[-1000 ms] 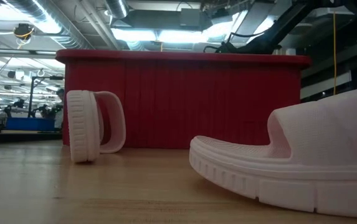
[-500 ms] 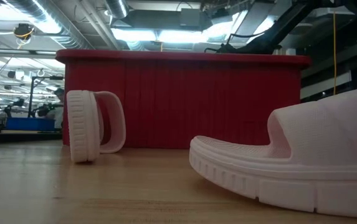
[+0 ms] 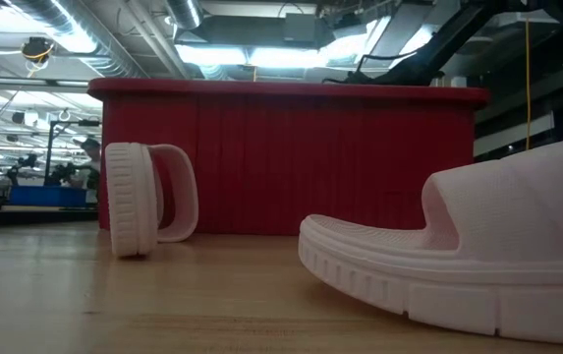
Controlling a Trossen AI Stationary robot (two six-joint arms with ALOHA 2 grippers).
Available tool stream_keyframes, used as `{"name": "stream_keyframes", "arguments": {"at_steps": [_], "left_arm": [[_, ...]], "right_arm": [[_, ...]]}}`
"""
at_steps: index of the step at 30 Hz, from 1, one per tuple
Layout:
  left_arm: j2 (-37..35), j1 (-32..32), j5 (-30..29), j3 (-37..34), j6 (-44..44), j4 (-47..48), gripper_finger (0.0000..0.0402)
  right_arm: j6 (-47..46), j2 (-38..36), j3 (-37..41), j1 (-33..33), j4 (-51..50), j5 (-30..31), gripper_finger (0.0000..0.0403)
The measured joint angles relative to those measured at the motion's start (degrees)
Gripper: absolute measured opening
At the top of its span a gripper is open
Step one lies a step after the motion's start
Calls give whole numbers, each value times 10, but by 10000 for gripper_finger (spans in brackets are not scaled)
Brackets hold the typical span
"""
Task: Pick and place slides into bin
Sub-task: Put the black slide into the red bin
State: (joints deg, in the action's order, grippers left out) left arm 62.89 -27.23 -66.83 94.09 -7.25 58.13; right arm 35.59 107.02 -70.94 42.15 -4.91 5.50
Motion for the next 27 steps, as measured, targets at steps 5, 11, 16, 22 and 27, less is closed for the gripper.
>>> {"name": "stream_keyframes", "arguments": {"at_steps": [5,11,16,22,27], "left_arm": [[0,0,8,0,0,0,86],[0,0,8,0,0,0,86],[0,0,8,0,0,0,86],[0,0,8,0,0,0,86],[0,0,9,0,0,0,86]], "right_arm": [[-10,0,0,0,-3,0,118],[-40,0,0,0,-14,3,118],[-83,0,0,0,-37,4,118],[-100,0,-2,0,-40,-2,118],[-101,0,-19,0,-52,-7,118]]}}
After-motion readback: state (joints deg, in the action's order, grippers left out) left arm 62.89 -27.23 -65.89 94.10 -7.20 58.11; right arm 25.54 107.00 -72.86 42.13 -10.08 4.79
